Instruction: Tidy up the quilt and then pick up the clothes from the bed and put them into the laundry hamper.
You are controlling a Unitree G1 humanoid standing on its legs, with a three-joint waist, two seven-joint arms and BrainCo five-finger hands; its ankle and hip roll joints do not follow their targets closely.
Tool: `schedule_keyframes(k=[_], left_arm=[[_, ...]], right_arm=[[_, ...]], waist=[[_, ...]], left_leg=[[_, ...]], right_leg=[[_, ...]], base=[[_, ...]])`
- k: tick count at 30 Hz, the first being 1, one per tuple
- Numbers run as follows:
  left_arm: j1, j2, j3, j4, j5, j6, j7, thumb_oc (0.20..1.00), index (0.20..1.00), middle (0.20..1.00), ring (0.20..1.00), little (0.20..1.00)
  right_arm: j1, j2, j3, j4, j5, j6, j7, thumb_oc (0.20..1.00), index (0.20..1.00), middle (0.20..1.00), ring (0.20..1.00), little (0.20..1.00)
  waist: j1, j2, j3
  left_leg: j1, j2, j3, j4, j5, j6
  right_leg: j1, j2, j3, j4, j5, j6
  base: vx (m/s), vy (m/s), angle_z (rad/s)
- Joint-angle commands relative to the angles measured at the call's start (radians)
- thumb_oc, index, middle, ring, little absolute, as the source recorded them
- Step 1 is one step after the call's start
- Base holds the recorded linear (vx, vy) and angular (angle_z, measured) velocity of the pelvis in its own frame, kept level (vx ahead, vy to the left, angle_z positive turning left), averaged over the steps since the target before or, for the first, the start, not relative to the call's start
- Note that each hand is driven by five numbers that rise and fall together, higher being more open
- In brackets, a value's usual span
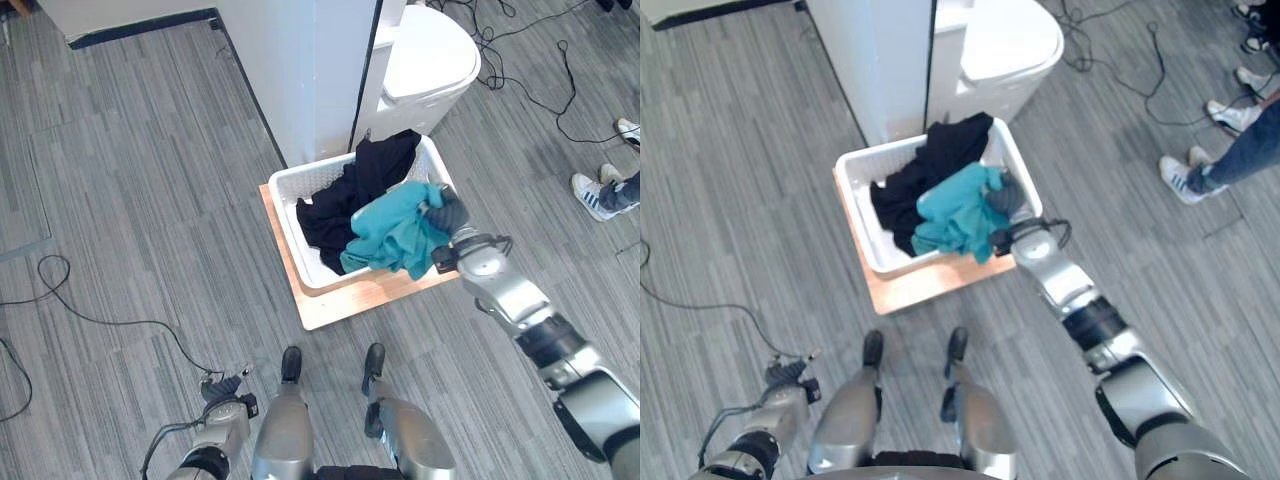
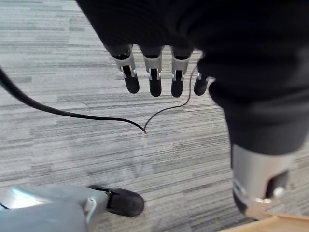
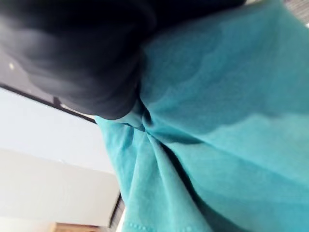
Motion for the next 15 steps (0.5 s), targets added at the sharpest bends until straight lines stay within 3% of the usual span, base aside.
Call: schedule_keyframes(k=[1,3,4,5,15], left_arm=[[-0.027,-0.008,-0.042,0.004,-0.006,-0.002,0.017,1.000,1.000,1.000,1.000,1.000],[-0.049,-0.009,-0.054,-0.004,-0.003,0.025,0.024,1.000,1.000,1.000,1.000,1.000],[-0.051,-0.010,-0.055,-0.004,-0.002,0.028,0.024,1.000,1.000,1.000,1.000,1.000],[-0.054,-0.011,-0.060,-0.005,0.001,0.034,0.027,1.000,1.000,1.000,1.000,1.000],[-0.025,-0.007,-0.062,-0.014,0.013,0.094,0.013,1.000,1.000,1.000,1.000,1.000]], right_arm=[[-0.141,-0.018,0.004,-0.071,-0.087,0.021,0.033,0.200,0.200,0.200,0.200,0.200],[-0.205,0.013,0.068,0.005,-0.138,0.093,0.084,0.222,0.222,0.222,0.222,0.222],[-0.210,0.016,0.075,0.011,-0.138,0.095,0.082,0.376,0.376,0.376,0.376,0.376],[-0.224,0.018,0.091,0.028,-0.130,0.114,0.080,1.000,1.000,1.000,1.000,1.000],[-0.261,-0.044,0.054,0.079,-0.061,0.077,-0.023,1.000,1.000,1.000,1.000,1.000]], waist=[[0.038,0.010,-0.004],[0.055,0.004,-0.004],[0.056,0.004,-0.004],[0.060,0.002,-0.004],[0.074,-0.001,-0.004]], left_leg=[[-0.027,-0.022,-0.038,-0.010,-0.086,0.048],[-0.054,-0.024,-0.045,-0.015,-0.082,0.045],[-0.056,-0.024,-0.045,-0.016,-0.081,0.044],[-0.061,-0.023,-0.047,-0.019,-0.079,0.044],[-0.058,-0.024,-0.065,-0.038,-0.077,0.042]], right_leg=[[-0.005,-0.038,-0.022,0.058,-0.091,0.089],[-0.024,-0.038,-0.037,0.051,-0.089,0.088],[-0.026,-0.039,-0.039,0.051,-0.089,0.087],[-0.030,-0.038,-0.044,0.051,-0.089,0.087],[-0.030,-0.034,-0.054,0.059,-0.098,0.083]], base=[[0.00,0.000,0.00],[0.00,-0.040,0.03],[-0.01,-0.041,0.10],[0.01,-0.033,0.16],[0.02,-0.026,0.09]])
